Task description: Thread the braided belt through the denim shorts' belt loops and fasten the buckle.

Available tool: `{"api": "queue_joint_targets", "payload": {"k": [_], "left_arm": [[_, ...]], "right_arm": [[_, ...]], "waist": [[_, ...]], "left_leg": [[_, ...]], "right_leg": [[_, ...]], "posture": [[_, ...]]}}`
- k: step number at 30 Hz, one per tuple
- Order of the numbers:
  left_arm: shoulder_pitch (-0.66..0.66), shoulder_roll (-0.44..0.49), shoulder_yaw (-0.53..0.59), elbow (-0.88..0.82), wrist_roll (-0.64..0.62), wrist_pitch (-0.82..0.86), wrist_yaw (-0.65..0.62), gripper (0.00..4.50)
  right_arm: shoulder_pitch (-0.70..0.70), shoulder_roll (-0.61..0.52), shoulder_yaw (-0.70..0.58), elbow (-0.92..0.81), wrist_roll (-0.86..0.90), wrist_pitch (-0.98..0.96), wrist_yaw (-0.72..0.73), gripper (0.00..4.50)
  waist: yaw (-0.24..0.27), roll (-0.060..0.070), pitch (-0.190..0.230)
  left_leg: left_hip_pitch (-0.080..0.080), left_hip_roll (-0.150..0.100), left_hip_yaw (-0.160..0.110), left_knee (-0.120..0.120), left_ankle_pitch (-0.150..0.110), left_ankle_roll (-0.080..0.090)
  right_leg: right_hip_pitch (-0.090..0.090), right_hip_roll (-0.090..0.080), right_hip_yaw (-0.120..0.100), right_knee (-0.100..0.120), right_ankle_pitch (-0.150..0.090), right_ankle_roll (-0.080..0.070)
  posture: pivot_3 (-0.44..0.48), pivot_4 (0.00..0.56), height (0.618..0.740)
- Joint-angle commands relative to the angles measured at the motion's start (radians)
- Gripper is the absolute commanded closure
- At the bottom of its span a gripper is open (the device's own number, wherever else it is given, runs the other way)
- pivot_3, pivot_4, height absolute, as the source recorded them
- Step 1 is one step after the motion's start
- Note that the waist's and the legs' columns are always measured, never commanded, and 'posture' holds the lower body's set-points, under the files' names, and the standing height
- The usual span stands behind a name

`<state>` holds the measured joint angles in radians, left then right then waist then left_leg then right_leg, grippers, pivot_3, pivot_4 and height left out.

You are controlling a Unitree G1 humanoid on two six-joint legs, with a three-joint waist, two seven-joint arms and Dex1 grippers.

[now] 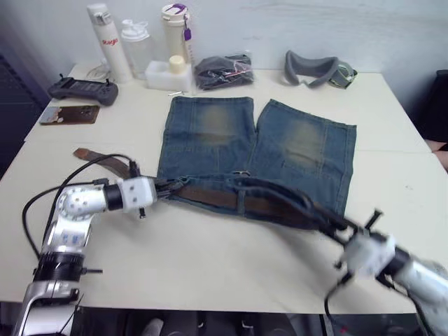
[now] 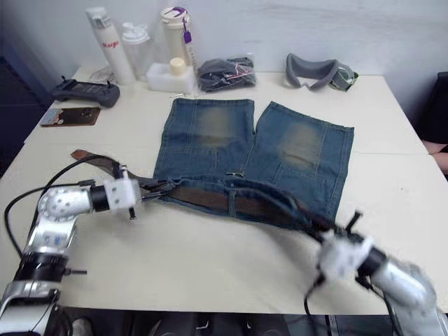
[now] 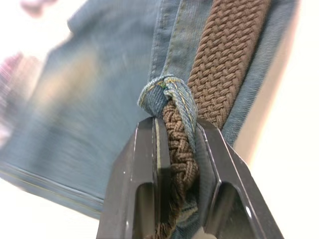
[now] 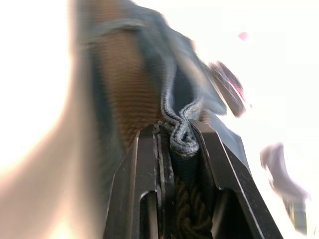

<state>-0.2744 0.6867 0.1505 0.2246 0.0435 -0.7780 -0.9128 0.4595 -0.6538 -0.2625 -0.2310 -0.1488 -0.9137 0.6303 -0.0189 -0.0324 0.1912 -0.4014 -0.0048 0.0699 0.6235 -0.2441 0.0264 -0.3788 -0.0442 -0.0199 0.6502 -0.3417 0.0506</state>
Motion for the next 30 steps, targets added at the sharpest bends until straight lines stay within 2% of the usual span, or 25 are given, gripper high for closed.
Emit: {"api": "queue_joint_targets", "payload": {"k": [1,3,4,6,8,9,12,13,15,16,17,21,23,25,27,30], "left_arm": [[0.09,0.046,0.07,0.016,0.044,-0.306,0.1,4.15],[0.158,0.062,0.076,0.076,0.114,-0.437,0.141,4.15],[0.179,0.067,0.08,0.098,0.147,-0.476,0.164,4.15],[0.22,0.08,0.082,0.133,0.165,-0.438,0.201,4.15],[0.273,0.119,0.071,0.186,0.067,-0.395,0.21,3.1],[0.313,0.151,0.057,0.205,0.009,-0.421,0.208,2.8],[0.391,0.221,0.046,0.244,-0.09,-0.458,0.207,1.3],[0.401,0.237,0.052,0.257,-0.116,-0.446,0.208,0.9],[0.418,0.27,0.091,0.279,-0.18,-0.39,0.212,0.05],[0.422,0.285,0.118,0.294,-0.206,-0.361,0.216,0.05],[0.433,0.303,0.146,0.309,-0.23,-0.34,0.214,0.05],[0.401,0.337,0.236,0.417,-0.253,-0.206,0.255,0.05],[0.328,0.33,0.256,0.419,-0.264,-0.074,0.301,0.05],[0.267,0.309,0.259,0.35,-0.28,0.077,0.348,0.05],[0.185,0.261,0.201,0.161,-0.34,0.348,0.38,0.05],[0.123,0.192,0.045,-0.16,-0.449,0.764,0.361,0.05]], "right_arm": [[0.061,0.024,-0.059,0.134,-0.142,-0.331,-0.074,4.26],[0.072,0.036,-0.068,0.225,-0.232,-0.422,-0.106,4.26],[0.071,0.037,-0.071,0.261,-0.268,-0.45,-0.119,4.26],[0.06,0.019,-0.106,0.367,-0.303,-0.401,-0.171,3.19],[0.054,-0.031,-0.155,0.499,-0.308,-0.405,-0.232,2.31],[0.057,-0.063,-0.18,0.562,-0.324,-0.447,-0.258,1.87],[0.061,-0.134,-0.224,0.693,-0.358,-0.509,-0.332,0.26],[0.057,-0.154,-0.233,0.732,-0.365,-0.507,-0.355,0.0],[0.035,-0.2,-0.262,0.831,-0.348,-0.443,-0.42,0.0],[0.021,-0.219,-0.272,0.869,-0.335,-0.409,-0.448,0.0],[0.002,-0.237,-0.276,0.906,-0.317,-0.385,-0.473,0.0],[-0.057,-0.258,-0.239,0.915,-0.211,-0.333,-0.5,0.0],[-0.084,-0.246,-0.205,0.811,-0.13,-0.281,-0.479,0.0],[-0.103,-0.235,-0.172,0.684,-0.055,-0.213,-0.451,0.0],[-0.133,-0.227,-0.094,0.454,0.076,-0.055,-0.389,0.0],[-0.21,-0.228,0.046,0.194,0.235,0.219,-0.271,0.0]], "waist": [[-0.006,0.001,0.0],[-0.008,0.006,-0.005],[-0.009,0.007,-0.006],[-0.008,0.007,-0.007],[-0.009,0.007,-0.007],[-0.012,0.007,-0.007],[-0.012,0.005,-0.008],[-0.011,0.005,-0.008],[-0.006,0.005,-0.009],[-0.006,0.005,-0.008],[-0.007,0.005,-0.008],[-0.01,0.005,-0.008],[-0.011,0.007,-0.007],[-0.011,0.007,-0.007],[-0.009,0.007,-0.007],[-0.008,0.006,-0.007]], "left_leg": [[0.008,0.001,0.001,-0.004,-0.001,-0.001],[0.016,0.004,0.002,-0.013,-0.001,-0.001],[0.016,0.004,0.003,-0.014,-0.001,-0.001],[0.018,0.004,0.006,-0.014,-0.002,0.0],[0.017,0.004,0.006,-0.013,-0.004,0.0],[0.017,0.004,0.006,-0.013,-0.005,0.0],[0.019,0.005,0.006,-0.013,-0.006,-0.001],[0.02,0.005,0.006,-0.013,-0.006,-0.001],[0.023,0.005,0.006,-0.013,-0.007,-0.001],[0.026,0.005,0.006,-0.013,-0.007,-0.001],[0.028,0.005,0.007,-0.012,-0.007,-0.001],[0.032,0.006,0.01,-0.013,-0.006,0.0],[0.032,0.007,0.011,-0.012,-0.006,0.0],[0.032,0.008,0.012,-0.012,-0.005,0.0],[0.032,0.008,0.013,-0.01,-0.005,0.0],[0.03,0.008,0.013,-0.01,-0.005,0.0]], "right_leg": [[0.009,0.0,0.0,-0.007,0.0,0.0],[0.022,0.001,-0.001,-0.023,0.0,-0.001],[0.022,0.001,-0.001,-0.024,-0.001,-0.003],[0.02,0.0,0.0,-0.022,0.0,-0.001],[0.018,0.0,0.0,-0.02,0.0,0.0],[0.018,0.0,0.0,-0.019,0.0,-0.001],[0.019,0.0,-0.001,-0.019,-0.002,-0.002],[0.02,0.0,-0.001,-0.02,-0.002,-0.002],[0.025,0.0,0.0,-0.021,-0.001,-0.002],[0.029,-0.001,-0.001,-0.022,-0.003,-0.005],[0.032,-0.002,-0.001,-0.023,-0.01,-0.017],[0.037,-0.003,0.0,-0.026,-0.01,-0.017],[0.036,-0.003,0.0,-0.023,-0.012,-0.017],[0.034,-0.003,-0.001,-0.02,-0.012,-0.016],[0.032,-0.003,-0.001,-0.012,-0.006,-0.001],[0.028,-0.003,-0.001,-0.004,-0.008,-0.001]], "posture": [[0.0,0.15,0.738],[0.0,0.15,0.738],[0.0,0.15,0.738],[0.0,0.15,0.738],[0.0,0.15,0.738],[0.0,0.15,0.738],[0.0,0.15,0.738],[0.0,0.15,0.738],[0.0,0.15,0.738],[0.0,0.15,0.738],[0.0,0.15,0.738],[0.0,0.15,0.738],[0.0,0.15,0.738],[0.0,0.15,0.738],[0.0,0.15,0.738],[0.0,0.15,0.738]]}}
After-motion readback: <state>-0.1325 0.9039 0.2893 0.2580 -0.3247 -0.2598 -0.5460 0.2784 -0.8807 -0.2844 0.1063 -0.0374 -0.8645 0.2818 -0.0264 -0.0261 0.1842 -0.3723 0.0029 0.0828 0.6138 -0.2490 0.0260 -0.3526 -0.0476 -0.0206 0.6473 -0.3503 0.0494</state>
